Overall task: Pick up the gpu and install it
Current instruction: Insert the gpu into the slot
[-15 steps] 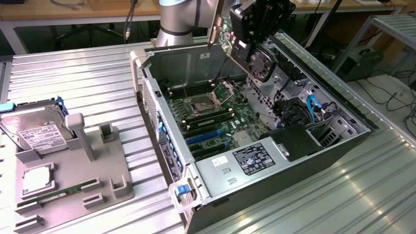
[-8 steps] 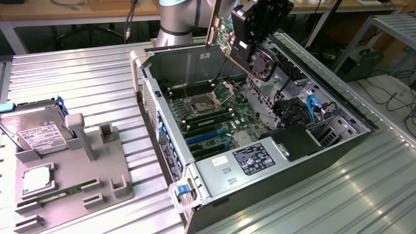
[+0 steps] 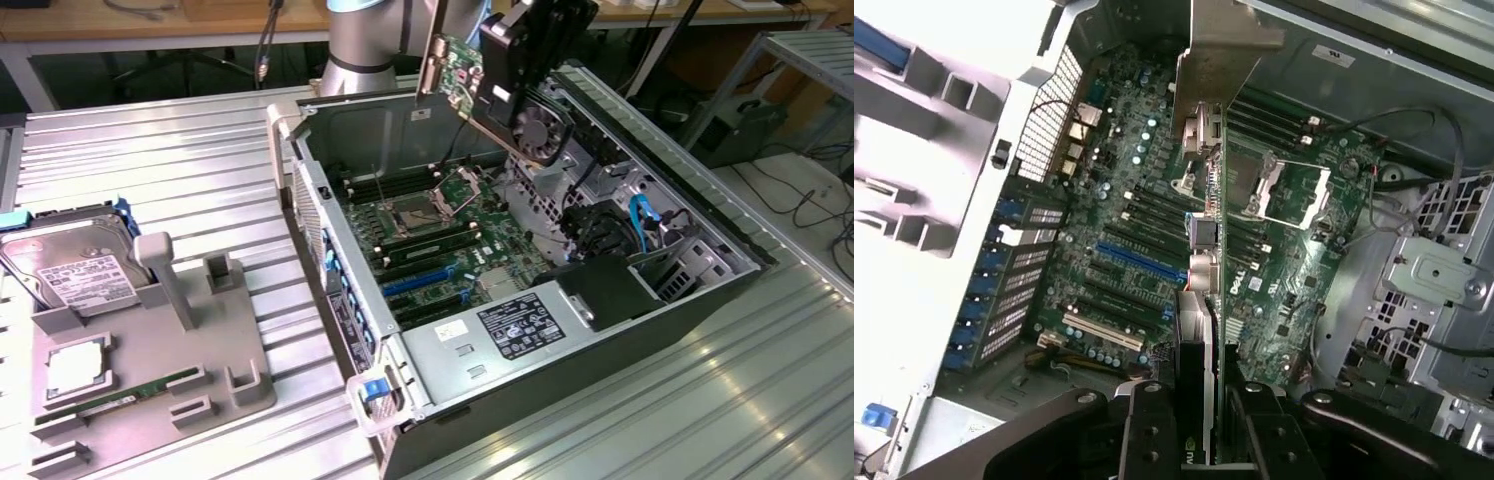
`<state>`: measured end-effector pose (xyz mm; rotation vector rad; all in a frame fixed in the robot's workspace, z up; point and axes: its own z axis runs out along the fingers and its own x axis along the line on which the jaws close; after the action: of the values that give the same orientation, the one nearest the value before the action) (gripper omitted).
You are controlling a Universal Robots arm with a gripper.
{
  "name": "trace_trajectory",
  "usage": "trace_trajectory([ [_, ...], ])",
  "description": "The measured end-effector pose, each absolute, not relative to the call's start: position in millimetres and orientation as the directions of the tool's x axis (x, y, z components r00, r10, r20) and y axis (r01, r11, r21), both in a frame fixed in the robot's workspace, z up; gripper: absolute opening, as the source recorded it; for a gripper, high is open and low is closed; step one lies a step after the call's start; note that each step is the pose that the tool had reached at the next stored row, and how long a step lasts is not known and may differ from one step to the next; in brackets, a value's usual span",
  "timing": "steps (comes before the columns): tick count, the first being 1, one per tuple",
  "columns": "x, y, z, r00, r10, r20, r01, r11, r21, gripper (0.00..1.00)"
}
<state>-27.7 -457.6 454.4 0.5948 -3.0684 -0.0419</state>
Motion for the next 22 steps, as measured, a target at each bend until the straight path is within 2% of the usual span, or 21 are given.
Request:
trace_trajectory([
  [22, -27.7, -457.6, 454.4, -0.819, -0.574, 0.010, -0.574, 0.818, 0.029, 0.27],
])
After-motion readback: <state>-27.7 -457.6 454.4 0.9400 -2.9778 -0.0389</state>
